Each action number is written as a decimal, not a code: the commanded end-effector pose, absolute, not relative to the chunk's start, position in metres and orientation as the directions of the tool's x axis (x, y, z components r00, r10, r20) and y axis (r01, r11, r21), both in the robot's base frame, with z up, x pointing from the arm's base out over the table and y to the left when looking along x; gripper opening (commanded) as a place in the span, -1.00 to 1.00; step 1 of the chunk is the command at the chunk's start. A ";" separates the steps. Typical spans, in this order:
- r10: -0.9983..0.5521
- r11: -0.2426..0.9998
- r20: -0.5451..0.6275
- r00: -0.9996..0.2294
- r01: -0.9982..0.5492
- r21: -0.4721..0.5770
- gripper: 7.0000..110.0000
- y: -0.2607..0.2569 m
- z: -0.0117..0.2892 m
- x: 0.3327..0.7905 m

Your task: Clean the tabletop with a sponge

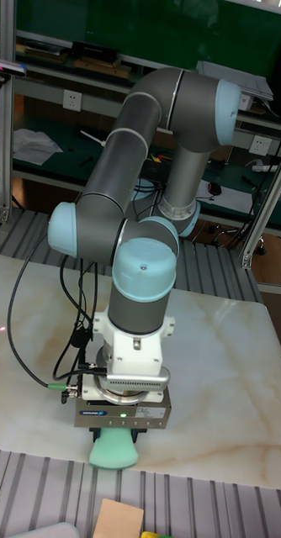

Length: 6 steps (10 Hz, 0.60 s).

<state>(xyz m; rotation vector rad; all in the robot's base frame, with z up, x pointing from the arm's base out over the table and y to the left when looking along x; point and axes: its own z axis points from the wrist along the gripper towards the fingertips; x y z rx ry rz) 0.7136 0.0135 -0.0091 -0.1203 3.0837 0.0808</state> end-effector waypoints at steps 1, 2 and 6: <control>-0.061 0.995 -0.060 -0.996 -0.066 0.071 -1.00 0.021 -0.008 0.713; -0.058 0.995 -0.062 -0.996 -0.062 0.078 -1.00 0.024 -0.007 0.713; -0.050 0.994 -0.068 -0.996 -0.056 0.089 -1.00 0.030 -0.007 0.712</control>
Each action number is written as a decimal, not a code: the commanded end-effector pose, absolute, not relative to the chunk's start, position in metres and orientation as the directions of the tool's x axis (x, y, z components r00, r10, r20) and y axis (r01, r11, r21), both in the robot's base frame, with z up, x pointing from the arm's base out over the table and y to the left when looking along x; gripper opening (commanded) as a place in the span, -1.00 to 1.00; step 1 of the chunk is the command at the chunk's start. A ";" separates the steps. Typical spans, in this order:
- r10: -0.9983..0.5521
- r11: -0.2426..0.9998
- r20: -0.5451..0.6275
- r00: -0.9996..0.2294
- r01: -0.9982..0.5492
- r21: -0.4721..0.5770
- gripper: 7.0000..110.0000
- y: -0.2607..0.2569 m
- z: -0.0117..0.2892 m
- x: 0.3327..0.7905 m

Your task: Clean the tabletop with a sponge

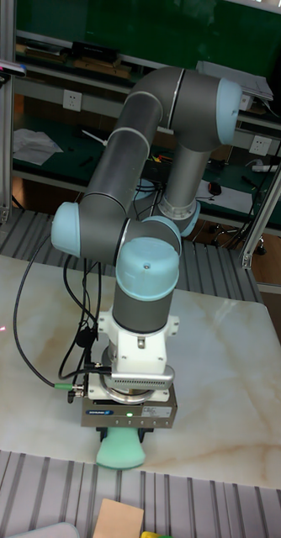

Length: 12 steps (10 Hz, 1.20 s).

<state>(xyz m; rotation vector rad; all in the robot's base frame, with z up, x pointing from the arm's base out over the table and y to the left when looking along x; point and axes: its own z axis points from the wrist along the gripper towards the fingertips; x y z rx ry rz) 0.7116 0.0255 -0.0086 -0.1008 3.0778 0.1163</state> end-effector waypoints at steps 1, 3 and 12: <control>-0.051 0.995 -0.068 -0.996 -0.056 0.085 -1.00 0.029 -0.008 0.711; -0.053 0.995 -0.068 -0.996 -0.058 0.075 -1.00 0.027 -0.009 0.712; -0.087 0.996 -0.062 -0.994 -0.087 -0.001 -1.00 0.007 -0.010 0.712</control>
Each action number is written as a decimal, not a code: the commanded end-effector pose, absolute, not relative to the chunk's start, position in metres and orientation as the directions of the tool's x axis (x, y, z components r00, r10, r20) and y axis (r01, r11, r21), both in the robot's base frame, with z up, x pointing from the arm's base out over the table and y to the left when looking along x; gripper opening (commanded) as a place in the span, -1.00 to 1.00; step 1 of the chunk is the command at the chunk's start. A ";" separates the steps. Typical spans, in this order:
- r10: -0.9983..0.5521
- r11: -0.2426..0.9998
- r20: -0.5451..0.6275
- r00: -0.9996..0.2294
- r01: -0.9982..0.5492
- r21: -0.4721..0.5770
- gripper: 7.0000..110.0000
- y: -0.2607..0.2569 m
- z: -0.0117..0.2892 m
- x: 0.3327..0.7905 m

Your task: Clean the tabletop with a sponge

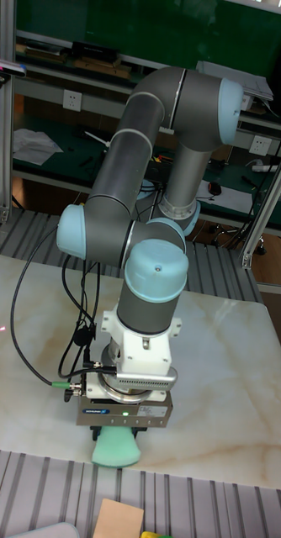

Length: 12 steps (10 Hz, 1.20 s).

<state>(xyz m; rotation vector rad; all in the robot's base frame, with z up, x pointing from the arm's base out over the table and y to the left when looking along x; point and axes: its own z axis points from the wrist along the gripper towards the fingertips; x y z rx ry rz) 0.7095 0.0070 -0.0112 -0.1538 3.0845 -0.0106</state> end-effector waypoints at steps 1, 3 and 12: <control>-0.085 0.996 -0.062 -0.994 -0.085 0.002 -1.00 0.008 -0.010 0.712; -0.088 0.996 -0.061 -0.994 -0.088 0.005 -1.00 0.009 -0.010 0.711; -0.220 0.975 0.018 -0.975 -0.220 0.019 -1.00 0.010 -0.011 0.691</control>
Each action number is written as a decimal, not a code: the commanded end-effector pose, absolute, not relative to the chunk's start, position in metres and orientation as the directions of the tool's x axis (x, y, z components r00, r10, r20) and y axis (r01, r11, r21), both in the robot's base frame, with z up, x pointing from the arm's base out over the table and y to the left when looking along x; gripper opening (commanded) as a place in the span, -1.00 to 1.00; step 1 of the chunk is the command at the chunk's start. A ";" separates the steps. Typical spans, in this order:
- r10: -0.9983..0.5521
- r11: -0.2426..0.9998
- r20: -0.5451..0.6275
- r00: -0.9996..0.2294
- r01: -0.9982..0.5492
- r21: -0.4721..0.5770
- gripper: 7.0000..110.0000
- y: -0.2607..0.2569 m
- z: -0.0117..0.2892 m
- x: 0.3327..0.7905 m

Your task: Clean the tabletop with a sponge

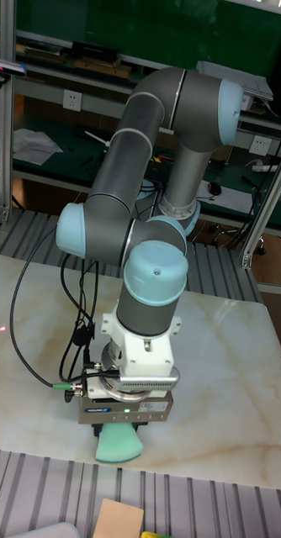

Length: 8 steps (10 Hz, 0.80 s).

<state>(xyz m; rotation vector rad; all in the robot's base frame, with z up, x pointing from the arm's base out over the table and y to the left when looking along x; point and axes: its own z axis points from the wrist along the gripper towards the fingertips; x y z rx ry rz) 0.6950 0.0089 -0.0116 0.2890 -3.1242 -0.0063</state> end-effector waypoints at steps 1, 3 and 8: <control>-0.244 0.970 0.010 -0.970 -0.244 0.014 -1.00 0.009 -0.011 0.693; -0.267 0.964 0.000 -0.964 -0.267 -0.001 -1.00 0.006 -0.011 0.697; -0.236 0.972 -0.112 -0.965 -0.234 -0.033 -1.00 0.005 -0.009 0.726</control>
